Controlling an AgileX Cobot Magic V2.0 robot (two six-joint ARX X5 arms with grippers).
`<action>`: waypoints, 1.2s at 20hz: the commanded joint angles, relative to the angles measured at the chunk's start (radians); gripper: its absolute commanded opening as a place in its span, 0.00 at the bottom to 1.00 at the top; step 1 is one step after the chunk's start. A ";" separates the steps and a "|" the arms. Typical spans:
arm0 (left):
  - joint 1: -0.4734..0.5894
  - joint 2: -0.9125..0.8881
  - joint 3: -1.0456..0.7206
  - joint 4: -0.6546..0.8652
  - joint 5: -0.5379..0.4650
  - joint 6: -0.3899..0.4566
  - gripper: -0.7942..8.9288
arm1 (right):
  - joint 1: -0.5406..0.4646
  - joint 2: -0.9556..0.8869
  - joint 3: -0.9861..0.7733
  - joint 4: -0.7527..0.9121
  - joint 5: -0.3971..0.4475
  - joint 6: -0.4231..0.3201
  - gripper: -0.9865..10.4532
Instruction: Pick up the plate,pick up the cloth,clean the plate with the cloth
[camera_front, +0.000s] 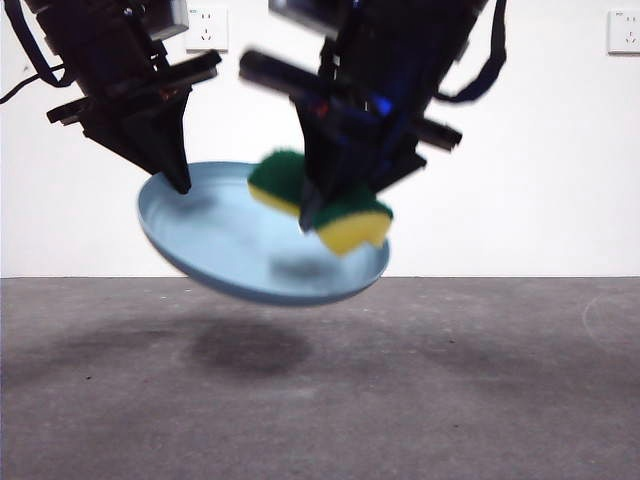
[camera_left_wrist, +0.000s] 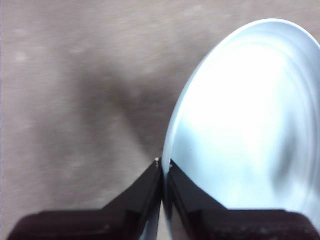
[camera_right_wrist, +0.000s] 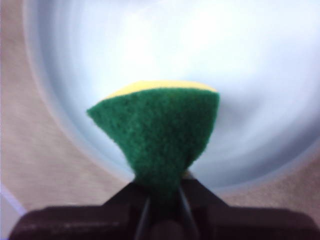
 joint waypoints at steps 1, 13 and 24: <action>0.010 0.069 0.002 0.019 -0.024 0.029 0.07 | 0.003 -0.061 -0.008 0.010 0.003 -0.004 0.07; 0.059 0.314 0.002 0.119 -0.104 0.028 0.07 | -0.023 -0.232 -0.008 -0.118 0.184 -0.005 0.07; 0.108 0.348 0.002 0.075 -0.075 0.069 0.09 | -0.060 -0.232 -0.008 -0.150 0.179 -0.005 0.07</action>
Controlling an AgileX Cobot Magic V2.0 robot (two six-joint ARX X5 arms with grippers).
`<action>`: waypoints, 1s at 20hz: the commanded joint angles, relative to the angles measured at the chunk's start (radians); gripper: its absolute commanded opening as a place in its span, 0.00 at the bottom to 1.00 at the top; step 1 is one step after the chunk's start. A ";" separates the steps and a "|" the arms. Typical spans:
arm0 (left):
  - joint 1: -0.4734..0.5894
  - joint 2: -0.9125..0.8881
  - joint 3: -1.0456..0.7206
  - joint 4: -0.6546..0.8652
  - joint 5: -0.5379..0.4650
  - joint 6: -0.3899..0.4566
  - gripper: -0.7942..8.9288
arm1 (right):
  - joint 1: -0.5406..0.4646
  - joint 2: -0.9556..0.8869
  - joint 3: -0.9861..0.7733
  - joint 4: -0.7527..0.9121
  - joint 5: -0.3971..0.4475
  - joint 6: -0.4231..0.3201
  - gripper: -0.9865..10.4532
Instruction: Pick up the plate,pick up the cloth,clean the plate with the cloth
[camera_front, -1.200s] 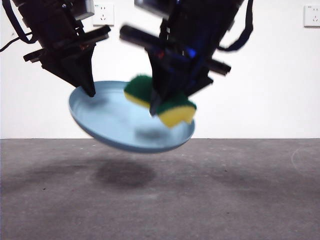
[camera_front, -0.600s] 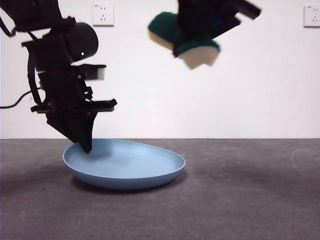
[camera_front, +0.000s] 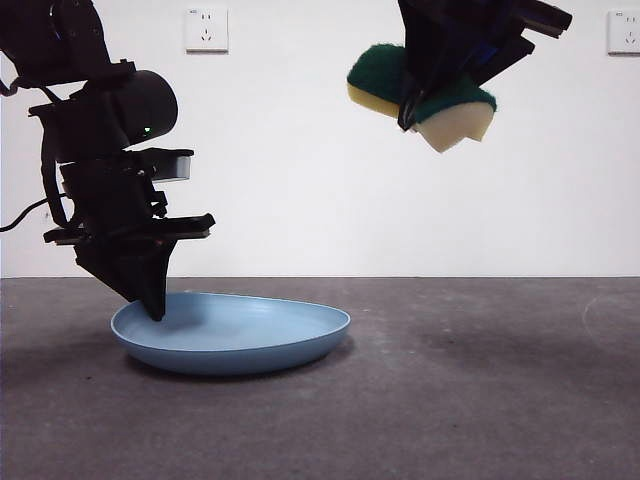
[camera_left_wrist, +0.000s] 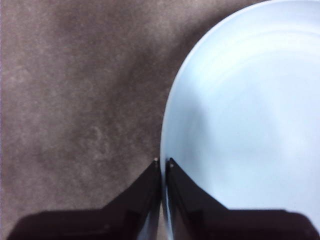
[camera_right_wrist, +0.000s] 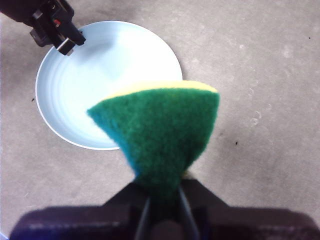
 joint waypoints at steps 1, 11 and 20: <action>0.003 0.023 -0.008 -0.022 -0.032 0.036 0.13 | 0.000 0.002 -0.008 0.002 0.002 -0.005 0.07; -0.008 -0.027 -0.008 -0.080 -0.032 -0.056 0.58 | -0.065 0.003 -0.008 0.001 0.002 -0.005 0.07; -0.172 -0.497 -0.016 -0.084 -0.195 -0.132 0.57 | -0.236 0.113 -0.008 0.064 -0.094 0.061 0.07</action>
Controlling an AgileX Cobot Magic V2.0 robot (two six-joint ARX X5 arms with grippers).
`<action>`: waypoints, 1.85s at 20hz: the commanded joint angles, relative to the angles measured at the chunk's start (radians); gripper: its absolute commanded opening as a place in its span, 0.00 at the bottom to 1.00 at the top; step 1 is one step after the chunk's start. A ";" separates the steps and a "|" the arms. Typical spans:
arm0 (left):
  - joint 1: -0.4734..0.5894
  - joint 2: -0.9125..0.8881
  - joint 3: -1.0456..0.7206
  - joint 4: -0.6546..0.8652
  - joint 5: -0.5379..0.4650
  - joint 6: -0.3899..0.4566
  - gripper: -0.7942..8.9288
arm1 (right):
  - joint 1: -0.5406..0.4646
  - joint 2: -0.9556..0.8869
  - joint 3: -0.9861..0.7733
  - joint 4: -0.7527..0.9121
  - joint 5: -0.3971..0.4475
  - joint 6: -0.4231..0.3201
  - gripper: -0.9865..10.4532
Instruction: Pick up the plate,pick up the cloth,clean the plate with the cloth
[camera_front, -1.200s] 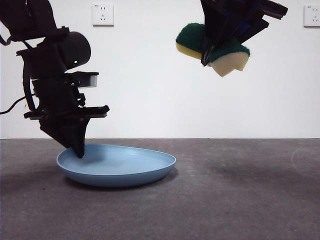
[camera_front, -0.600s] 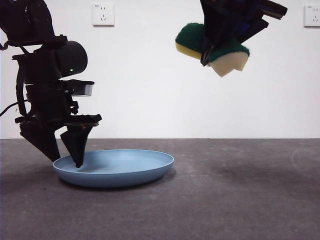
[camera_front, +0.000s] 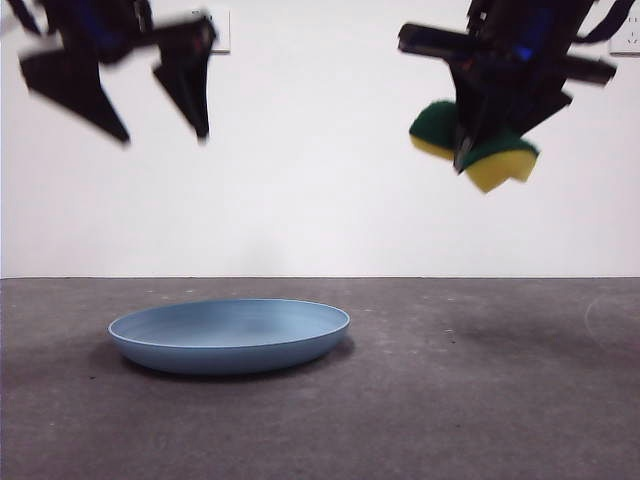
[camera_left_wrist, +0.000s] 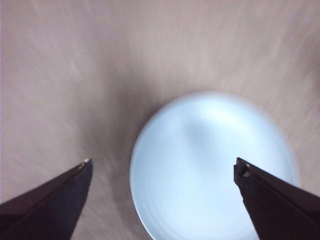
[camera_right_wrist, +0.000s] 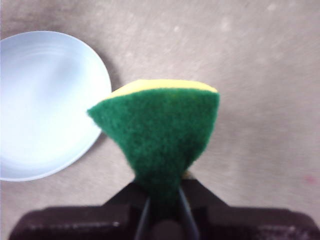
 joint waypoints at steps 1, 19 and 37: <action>-0.058 -0.081 -0.029 0.029 -0.098 -0.048 0.57 | -0.035 0.051 -0.008 0.038 -0.055 0.019 0.07; -0.350 -0.634 -0.380 0.035 -0.233 -0.142 0.57 | -0.122 0.475 -0.008 0.130 -0.105 0.015 0.07; -0.415 -0.635 -0.380 -0.032 -0.299 -0.152 0.57 | -0.129 0.406 -0.008 0.129 -0.098 -0.014 0.43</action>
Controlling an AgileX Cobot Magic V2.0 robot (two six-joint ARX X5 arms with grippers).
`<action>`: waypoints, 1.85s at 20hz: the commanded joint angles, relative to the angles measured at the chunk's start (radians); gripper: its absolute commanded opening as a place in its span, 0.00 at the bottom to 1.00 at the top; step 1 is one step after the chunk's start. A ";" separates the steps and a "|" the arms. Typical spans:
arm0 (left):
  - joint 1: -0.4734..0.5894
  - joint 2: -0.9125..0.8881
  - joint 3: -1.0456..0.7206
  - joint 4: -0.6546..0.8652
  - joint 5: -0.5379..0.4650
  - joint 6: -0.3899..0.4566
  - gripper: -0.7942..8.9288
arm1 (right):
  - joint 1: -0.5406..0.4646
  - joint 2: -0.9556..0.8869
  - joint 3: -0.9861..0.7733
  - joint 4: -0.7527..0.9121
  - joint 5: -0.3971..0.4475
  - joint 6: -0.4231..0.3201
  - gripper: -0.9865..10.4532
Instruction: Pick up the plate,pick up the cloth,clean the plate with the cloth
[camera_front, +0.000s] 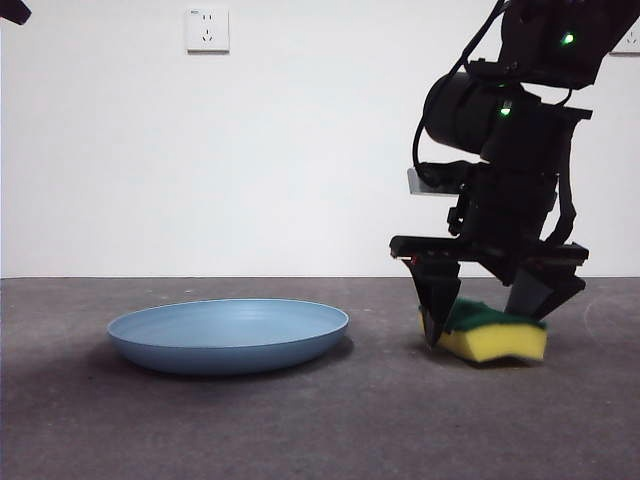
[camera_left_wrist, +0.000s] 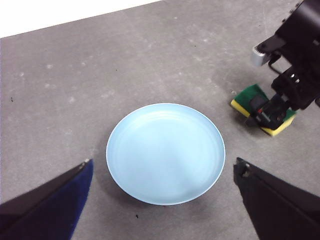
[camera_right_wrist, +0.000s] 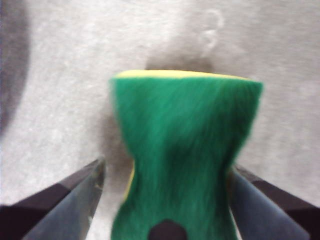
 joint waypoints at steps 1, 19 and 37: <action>-0.003 -0.001 -0.009 0.002 -0.006 -0.007 0.57 | 0.000 -0.027 -0.009 -0.002 0.005 -0.023 0.49; 0.097 0.117 -0.009 0.123 -0.142 0.097 0.07 | 0.006 -0.533 -0.031 -0.067 -0.003 -0.026 0.08; 0.287 -0.126 -0.456 0.685 0.156 0.045 0.08 | 0.054 -1.216 -0.638 0.282 0.084 0.020 0.09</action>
